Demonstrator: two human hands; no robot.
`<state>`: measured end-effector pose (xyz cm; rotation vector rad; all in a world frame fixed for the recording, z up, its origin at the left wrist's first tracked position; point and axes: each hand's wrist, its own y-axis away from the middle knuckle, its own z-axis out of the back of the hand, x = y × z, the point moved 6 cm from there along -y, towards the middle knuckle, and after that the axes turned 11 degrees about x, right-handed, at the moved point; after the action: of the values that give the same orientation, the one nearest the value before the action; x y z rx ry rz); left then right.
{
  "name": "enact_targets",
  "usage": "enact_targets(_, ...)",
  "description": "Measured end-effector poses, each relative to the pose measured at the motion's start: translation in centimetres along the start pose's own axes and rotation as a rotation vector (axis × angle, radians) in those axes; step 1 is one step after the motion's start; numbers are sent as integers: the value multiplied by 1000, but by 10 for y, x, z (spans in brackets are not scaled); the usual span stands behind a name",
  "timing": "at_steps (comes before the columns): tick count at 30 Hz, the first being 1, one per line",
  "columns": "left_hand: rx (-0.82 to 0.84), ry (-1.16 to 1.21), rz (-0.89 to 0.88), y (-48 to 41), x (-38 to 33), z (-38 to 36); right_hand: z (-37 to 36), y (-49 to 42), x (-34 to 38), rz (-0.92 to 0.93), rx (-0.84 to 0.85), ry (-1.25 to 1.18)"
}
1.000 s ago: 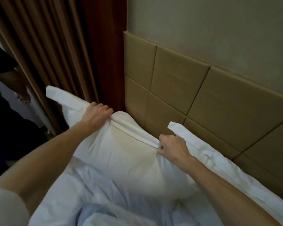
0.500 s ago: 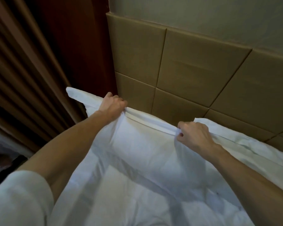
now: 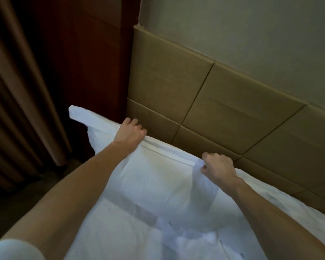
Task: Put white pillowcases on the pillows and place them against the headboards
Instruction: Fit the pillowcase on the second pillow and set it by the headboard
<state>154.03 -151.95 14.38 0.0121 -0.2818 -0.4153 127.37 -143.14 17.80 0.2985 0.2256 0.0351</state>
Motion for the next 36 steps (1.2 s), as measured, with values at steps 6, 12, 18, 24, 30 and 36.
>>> enact_targets(6, -99, 249, 54, 15, -30, -54, -53, -19, -9, -128, 73, 44)
enact_targets(12, 32, 785, 363, 91, -82, -126, -73, -36, -9, -33, 123, -51)
enact_targets(18, 387, 1463, 737, 122, -140, -165, -64, -64, -11, 61, 239, -195)
enact_targets(24, 282, 1959, 1049, 98, -162, -179, -48, -121, 19, 254, 250, -293)
enact_targets(30, 284, 2287, 1237, 78, -218, -190, -66, -159, 40, 297, 214, -267)
enact_targets(36, 144, 2413, 1445, 51, -256, -182, -69, -148, 32, 410, 1, -50)
